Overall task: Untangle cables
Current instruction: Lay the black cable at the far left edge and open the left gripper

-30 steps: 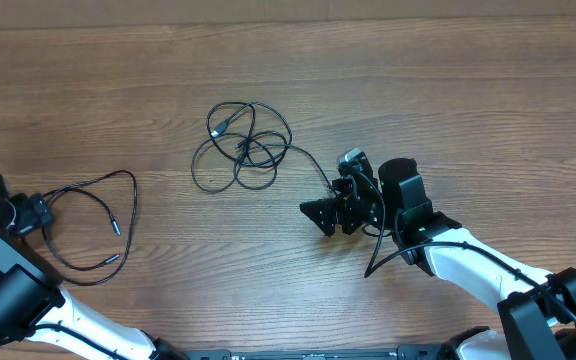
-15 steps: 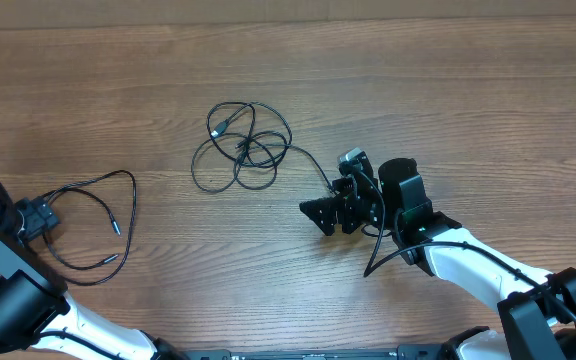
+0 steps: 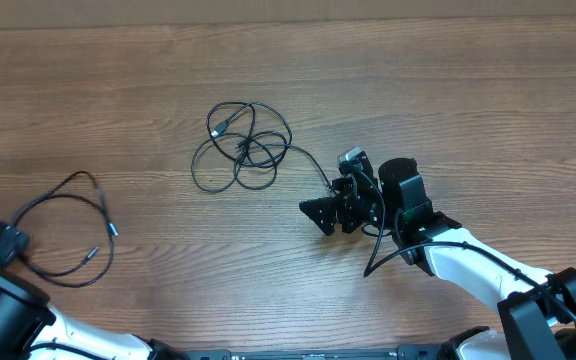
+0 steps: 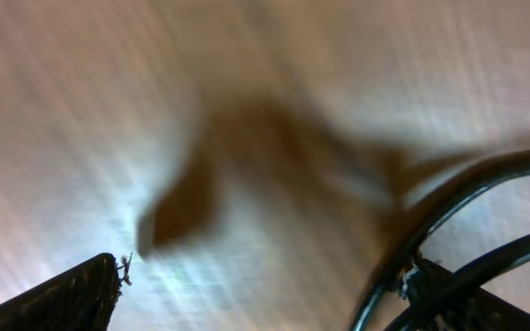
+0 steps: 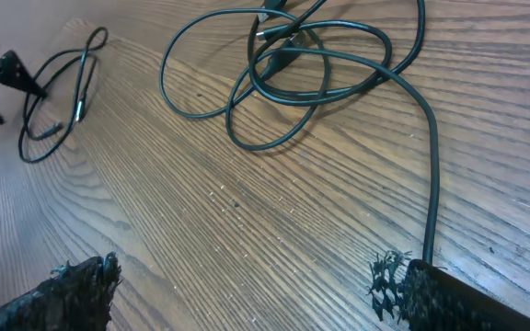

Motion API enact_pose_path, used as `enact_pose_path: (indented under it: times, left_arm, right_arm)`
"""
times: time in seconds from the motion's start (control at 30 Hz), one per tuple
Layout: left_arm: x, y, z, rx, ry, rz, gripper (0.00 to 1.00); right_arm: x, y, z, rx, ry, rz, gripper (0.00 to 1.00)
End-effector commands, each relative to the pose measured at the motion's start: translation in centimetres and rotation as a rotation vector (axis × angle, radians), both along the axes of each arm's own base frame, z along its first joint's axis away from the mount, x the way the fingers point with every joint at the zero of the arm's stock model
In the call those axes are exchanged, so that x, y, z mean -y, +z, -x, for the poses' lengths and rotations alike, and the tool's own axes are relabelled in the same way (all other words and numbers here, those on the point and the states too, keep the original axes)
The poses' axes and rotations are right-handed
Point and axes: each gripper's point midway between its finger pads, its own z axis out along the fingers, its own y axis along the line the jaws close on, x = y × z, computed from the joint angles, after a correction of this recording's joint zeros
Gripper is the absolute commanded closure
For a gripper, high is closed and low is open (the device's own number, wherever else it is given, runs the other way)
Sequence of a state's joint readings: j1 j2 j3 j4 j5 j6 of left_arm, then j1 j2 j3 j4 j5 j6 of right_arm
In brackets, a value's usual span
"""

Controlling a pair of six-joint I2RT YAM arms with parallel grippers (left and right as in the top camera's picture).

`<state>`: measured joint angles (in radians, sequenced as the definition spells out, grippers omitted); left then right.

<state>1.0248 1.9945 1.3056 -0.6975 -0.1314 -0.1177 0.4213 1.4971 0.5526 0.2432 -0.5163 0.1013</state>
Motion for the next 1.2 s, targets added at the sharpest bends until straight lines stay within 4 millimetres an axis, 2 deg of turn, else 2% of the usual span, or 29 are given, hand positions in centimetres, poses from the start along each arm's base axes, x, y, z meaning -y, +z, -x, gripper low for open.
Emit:
enact_pose_path:
  times: [0.0, 0.37, 0.63, 0.9, 0.97, 1.03, 1.17]
  left_arm:
    - [-0.5, -1.7, 4.4, -0.093, 0.148, 0.006, 0.01]
    - [-2.6, -1.8, 9.5, -0.03, 0.431, -0.003, 0.01]
    - [-3.2, -1.9, 10.6, 0.051, 0.49, 0.024, 0.01]
    - [-4.1, -1.1, 10.2, 0.071, 0.481, -0.009, 0.01]
    - [-4.8, -0.3, 9.2, 0.12, 0.433, -0.027, 0.0]
    - [-5.5, 1.4, 6.5, 0.246, 0.311, -0.039, 0.01]
    - [-6.0, 4.0, 5.3, 0.289, 0.264, -0.089, 0.0]
  right_arm:
    - [-0.4, 0.4, -0.2, 0.01, 0.005, -0.007, 0.02]
    - [-0.4, 0.4, -0.2, 0.011, 0.005, -0.008, 0.01]
    - [-0.4, 0.5, -0.2, 0.013, 0.005, -0.009, 0.01]
    - [-0.4, 0.5, -0.2, 0.014, 0.005, -0.009, 0.01]
    - [-0.4, 0.5, -0.3, 0.016, 0.005, -0.01, 0.01]
    - [-0.4, 0.6, -0.3, 0.018, 0.005, -0.012, 0.01]
    - [-0.4, 0.6, -0.3, 0.02, 0.005, -0.012, 0.01]
